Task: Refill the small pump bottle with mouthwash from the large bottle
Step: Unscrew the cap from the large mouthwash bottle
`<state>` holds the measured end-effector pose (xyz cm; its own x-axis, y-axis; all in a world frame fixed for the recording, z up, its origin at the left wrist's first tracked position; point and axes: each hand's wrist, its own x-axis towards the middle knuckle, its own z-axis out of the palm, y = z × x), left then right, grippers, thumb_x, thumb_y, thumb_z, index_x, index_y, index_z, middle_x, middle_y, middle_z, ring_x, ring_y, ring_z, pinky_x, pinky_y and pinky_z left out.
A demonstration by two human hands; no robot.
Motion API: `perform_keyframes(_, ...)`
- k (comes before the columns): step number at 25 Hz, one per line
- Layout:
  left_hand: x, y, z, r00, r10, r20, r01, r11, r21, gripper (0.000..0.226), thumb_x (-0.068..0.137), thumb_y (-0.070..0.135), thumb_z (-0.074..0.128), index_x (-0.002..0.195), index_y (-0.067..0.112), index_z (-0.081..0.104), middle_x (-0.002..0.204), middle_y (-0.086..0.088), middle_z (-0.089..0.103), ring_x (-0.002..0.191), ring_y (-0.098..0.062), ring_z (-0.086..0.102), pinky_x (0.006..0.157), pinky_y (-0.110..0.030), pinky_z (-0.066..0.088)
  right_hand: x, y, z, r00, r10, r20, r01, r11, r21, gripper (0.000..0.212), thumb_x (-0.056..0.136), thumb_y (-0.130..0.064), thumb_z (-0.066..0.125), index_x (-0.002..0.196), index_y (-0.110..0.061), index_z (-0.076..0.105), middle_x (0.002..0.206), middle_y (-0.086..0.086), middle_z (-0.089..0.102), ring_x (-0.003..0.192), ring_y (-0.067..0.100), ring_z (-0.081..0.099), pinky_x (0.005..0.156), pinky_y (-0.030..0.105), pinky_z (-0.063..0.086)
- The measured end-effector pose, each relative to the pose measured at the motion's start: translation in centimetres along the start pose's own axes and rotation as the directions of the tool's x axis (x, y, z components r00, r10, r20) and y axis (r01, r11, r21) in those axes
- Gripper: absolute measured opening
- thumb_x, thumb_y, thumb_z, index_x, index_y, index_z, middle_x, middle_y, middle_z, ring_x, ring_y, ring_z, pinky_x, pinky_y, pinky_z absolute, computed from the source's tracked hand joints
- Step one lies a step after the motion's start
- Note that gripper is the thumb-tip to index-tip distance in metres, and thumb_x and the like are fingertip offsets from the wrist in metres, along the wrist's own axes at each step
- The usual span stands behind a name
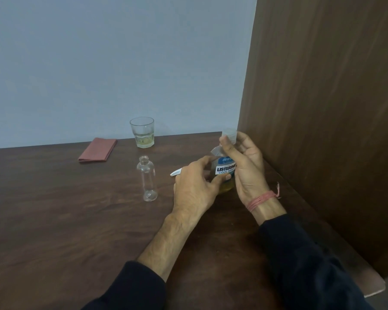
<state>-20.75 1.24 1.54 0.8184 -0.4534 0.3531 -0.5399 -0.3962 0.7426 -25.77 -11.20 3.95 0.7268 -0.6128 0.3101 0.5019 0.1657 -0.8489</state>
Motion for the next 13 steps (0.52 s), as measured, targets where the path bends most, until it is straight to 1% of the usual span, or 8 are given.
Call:
perform_keyframes(3, 0.0, 0.0, -0.2, 1.000, 0.002, -0.001, -0.002, 1.000, -0.001, 0.059, 0.095, 0.054, 0.090, 0.149, 0.037, 0.073, 0.119, 0.017, 0.086, 0.103, -0.001, 0.080, 0.098, -0.031, 0.061, -0.1, 0.1, 0.0, 1.000, 0.010, 0.018, -0.009, 0.998, -0.060, 0.042, 0.084, -0.048, 0.083, 0.119, -0.024, 0.082, 0.116, 0.004, 0.081, 0.100, 0.021, 0.080, 0.076, 0.033, 0.066)
perform_keyframes(6, 0.0, 0.1, -0.5, 1.000, -0.003, 0.006, 0.003, 1.000, 0.005, 0.056, 0.094, 0.057, 0.089, 0.145, 0.040, 0.074, 0.111, 0.018, 0.087, 0.097, 0.001, 0.080, 0.096, -0.031, 0.063, -0.1, -0.4, 0.0, 0.998, 0.017, 0.059, -0.010, 0.993, -0.117, 0.041, 0.089, -0.047, 0.078, 0.123, -0.023, 0.080, 0.118, 0.002, 0.081, 0.105, 0.018, 0.079, 0.079, 0.029, 0.063)
perform_keyframes(8, -0.1, 0.1, -0.6, 1.000, -0.009, 0.009, 0.009, 1.000, 0.002, 0.057, 0.093, 0.058, 0.089, 0.146, 0.040, 0.074, 0.111, 0.018, 0.087, 0.096, 0.002, 0.080, 0.098, -0.035, 0.065, 0.0, -0.9, 0.1, 0.996, -0.044, 0.076, 0.057, 0.984, -0.166, 0.039, 0.095, -0.043, 0.078, 0.128, -0.021, 0.077, 0.125, 0.003, 0.079, 0.113, 0.015, 0.077, 0.084, 0.026, 0.062)
perform_keyframes(10, -0.2, 0.1, -0.5, 1.000, -0.017, 0.004, 0.017, 1.000, 0.011, 0.059, 0.093, 0.057, 0.090, 0.147, 0.041, 0.073, 0.113, 0.018, 0.086, 0.095, 0.001, 0.080, 0.098, -0.037, 0.067, 0.5, -1.9, 0.6, 0.983, -0.155, 0.094, 0.173, 0.959, -0.226, 0.036, 0.098, -0.034, 0.077, 0.132, -0.022, 0.072, 0.128, 0.005, 0.077, 0.121, 0.016, 0.073, 0.093, 0.027, 0.060)
perform_keyframes(11, -0.1, 0.2, -0.4, 1.000, -0.024, 0.004, 0.024, 0.999, 0.022, 0.061, 0.093, 0.057, 0.090, 0.149, 0.041, 0.072, 0.116, 0.017, 0.086, 0.096, 0.000, 0.080, 0.098, -0.038, 0.067, 1.0, -2.6, 1.1, 0.976, -0.188, 0.111, 0.211, 0.942, -0.262, 0.034, 0.099, -0.032, 0.076, 0.131, -0.022, 0.072, 0.123, 0.005, 0.079, 0.118, 0.017, 0.074, 0.094, 0.027, 0.060)
perform_keyframes(12, 0.0, 0.2, -0.3, 0.999, -0.033, 0.007, 0.033, 0.999, 0.034, 0.063, 0.093, 0.057, 0.090, 0.151, 0.041, 0.071, 0.119, 0.016, 0.086, 0.098, -0.001, 0.080, 0.099, -0.039, 0.067, 1.6, -3.4, 1.8, 0.973, -0.193, 0.131, 0.224, 0.925, -0.306, 0.030, 0.100, -0.033, 0.076, 0.127, -0.021, 0.073, 0.111, 0.004, 0.081, 0.108, 0.017, 0.077, 0.090, 0.027, 0.060)
perform_keyframes(13, 0.0, 0.2, -0.3, 0.999, -0.044, 0.012, 0.043, 0.998, 0.043, 0.065, 0.093, 0.056, 0.090, 0.153, 0.039, 0.069, 0.123, 0.015, 0.085, 0.100, -0.001, 0.080, 0.101, -0.040, 0.067, 2.3, -4.2, 2.7, 0.973, -0.169, 0.155, 0.216, 0.905, -0.366, 0.026, 0.100, -0.037, 0.077, 0.119, -0.019, 0.075, 0.096, 0.002, 0.081, 0.091, 0.015, 0.079, 0.083, 0.028, 0.061)
